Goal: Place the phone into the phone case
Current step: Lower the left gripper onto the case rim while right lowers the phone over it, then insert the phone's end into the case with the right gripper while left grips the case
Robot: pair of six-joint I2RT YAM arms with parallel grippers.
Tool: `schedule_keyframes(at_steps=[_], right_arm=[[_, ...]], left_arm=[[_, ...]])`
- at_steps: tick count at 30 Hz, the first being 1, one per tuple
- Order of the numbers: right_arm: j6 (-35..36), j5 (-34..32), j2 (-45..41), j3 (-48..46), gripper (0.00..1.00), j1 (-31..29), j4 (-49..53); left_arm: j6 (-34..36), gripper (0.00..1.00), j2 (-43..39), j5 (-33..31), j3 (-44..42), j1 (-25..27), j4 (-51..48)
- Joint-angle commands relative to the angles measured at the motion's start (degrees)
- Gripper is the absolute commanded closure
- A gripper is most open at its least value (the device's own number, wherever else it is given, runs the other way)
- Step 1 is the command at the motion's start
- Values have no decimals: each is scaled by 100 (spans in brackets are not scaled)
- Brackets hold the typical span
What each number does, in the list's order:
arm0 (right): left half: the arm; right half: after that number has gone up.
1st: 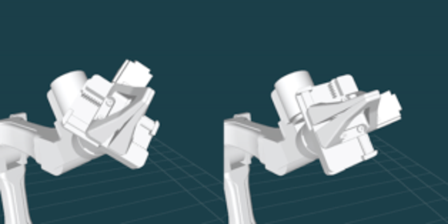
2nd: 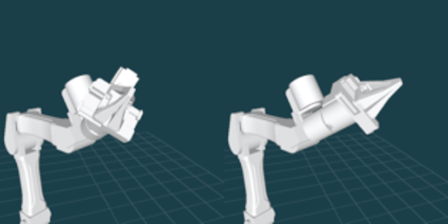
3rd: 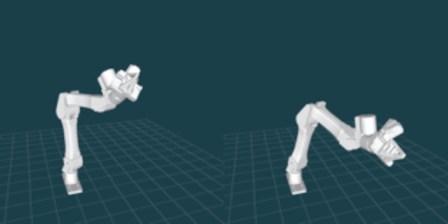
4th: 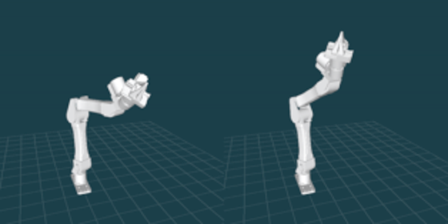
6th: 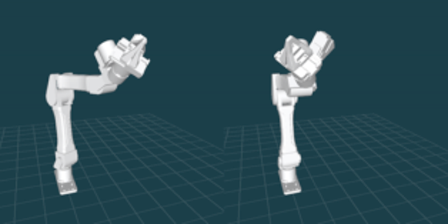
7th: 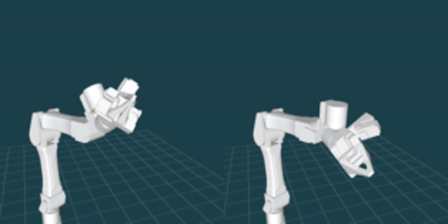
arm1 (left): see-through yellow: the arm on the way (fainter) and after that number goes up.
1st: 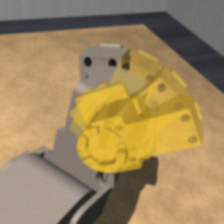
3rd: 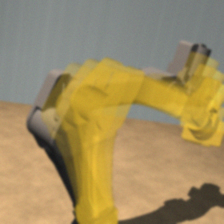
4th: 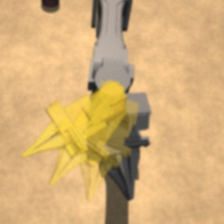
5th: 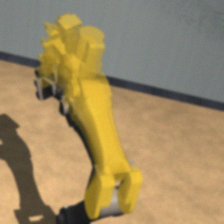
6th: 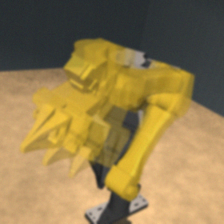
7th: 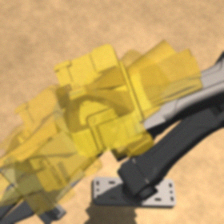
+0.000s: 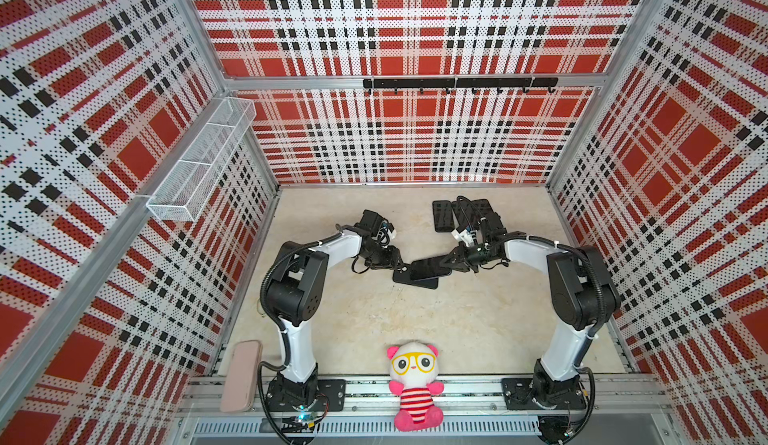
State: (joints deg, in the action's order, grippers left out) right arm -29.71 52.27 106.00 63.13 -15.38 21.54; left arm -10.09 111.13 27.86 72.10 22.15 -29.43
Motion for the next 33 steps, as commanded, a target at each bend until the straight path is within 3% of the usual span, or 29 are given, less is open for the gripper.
schedule_keyframes(at_steps=[1, 10, 33], right_arm=[[213, -199, 101, -86, 100, -96, 298], [354, -435, -1, -161, 100, -104, 601], [-873, -744, 331, -337, 100, -558, -900]], left_arm=[[34, 46, 86, 148, 6, 44, -56], [11, 48, 56, 194, 6, 69, -62], [25, 50, -40, 275, 37, 91, -54]])
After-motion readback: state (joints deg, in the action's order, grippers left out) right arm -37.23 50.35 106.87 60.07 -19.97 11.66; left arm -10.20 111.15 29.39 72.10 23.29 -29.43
